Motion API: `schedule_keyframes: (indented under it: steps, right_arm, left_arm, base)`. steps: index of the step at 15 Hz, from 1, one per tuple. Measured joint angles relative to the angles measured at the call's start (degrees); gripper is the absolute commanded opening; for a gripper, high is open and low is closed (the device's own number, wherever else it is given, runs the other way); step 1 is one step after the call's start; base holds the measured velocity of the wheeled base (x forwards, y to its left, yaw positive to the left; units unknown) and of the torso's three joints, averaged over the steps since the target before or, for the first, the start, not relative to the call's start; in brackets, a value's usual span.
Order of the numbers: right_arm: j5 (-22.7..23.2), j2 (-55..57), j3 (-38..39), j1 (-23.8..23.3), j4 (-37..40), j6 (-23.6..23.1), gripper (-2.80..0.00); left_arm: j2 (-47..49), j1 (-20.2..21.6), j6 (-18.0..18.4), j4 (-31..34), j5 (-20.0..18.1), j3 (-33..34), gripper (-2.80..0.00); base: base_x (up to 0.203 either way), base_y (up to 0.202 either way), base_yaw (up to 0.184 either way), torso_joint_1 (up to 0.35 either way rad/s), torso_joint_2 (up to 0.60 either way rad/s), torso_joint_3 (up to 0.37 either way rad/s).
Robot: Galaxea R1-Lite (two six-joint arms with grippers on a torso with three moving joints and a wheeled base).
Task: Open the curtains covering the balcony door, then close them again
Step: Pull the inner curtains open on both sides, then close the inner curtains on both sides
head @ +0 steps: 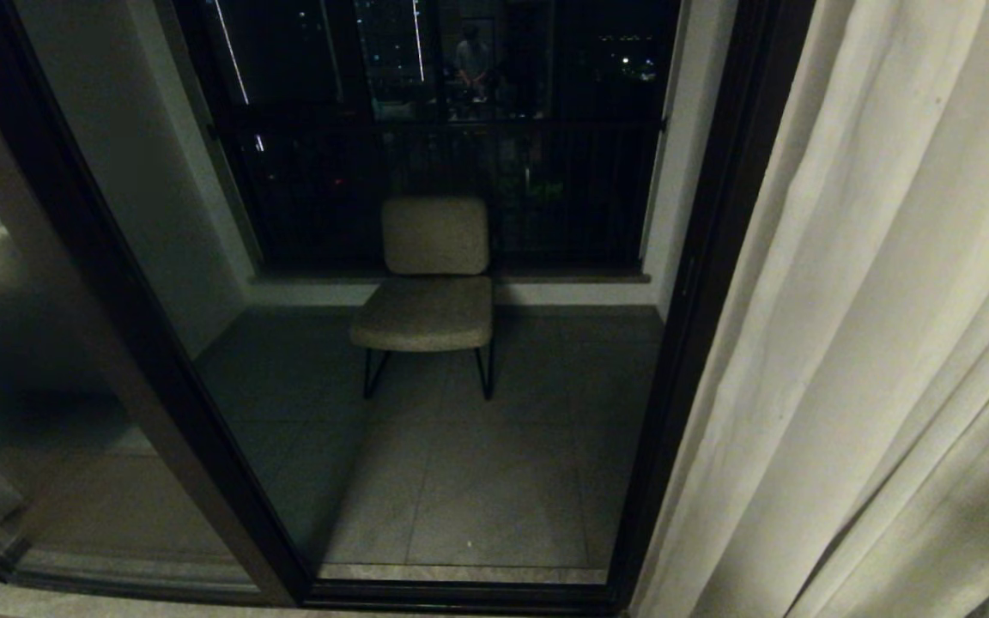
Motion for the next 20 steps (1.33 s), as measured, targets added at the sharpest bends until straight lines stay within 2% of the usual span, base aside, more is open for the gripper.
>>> schedule_keyframes:
  steps: [3, 8, 12, 15, 18, 20]
  right_arm:
    - [0.6, -0.45, 0.01, -3.4, 3.48, -0.02, -2.8]
    - [1.1, -0.58, 0.01, -5.69, 4.25, -0.24, -2.8]
    - [6.73, -3.34, 0.06, -10.35, 8.97, -1.98, -2.8]
    - [8.78, -10.09, 0.01, -12.0, 11.54, -2.66, -2.8]
    - [8.33, -14.62, 0.01, -12.57, 11.73, 0.69, -2.8]
    - [8.3, -15.7, 0.01, -12.66, 11.78, 0.61, -2.8]
  left_arm:
    - [0.0, 0.04, 0.0, 0.0, 0.02, 0.0, -2.8]
    - [0.0, 0.01, 0.0, 0.0, 0.03, 0.0, -2.8]
    - [0.0, 0.01, 0.0, 0.02, 0.02, 0.0, -2.8]
    - [0.0, 0.01, 0.02, 0.0, 0.02, 0.0, -2.8]
    - [0.0, 0.01, 0.01, 0.01, 0.02, 0.0, -2.8]
    - [0.0, 0.04, 0.0, 0.0, 0.04, 0.0, -2.8]
  base:
    - [0.0, 0.0, 0.0, 0.0, 0.0, 0.0]
    - [0.0, 0.0, 0.0, 0.0, 0.0, 0.0]
    - [0.0, 0.0, 0.0, 0.0, 0.0, 0.0]
    - [0.0, 0.0, 0.0, 0.0, 0.0, 0.0]
    - [0.0, 0.0, 0.0, 0.0, 0.0, 0.0]
    - [0.0, 0.0, 0.0, 0.0, 0.0, 0.0]
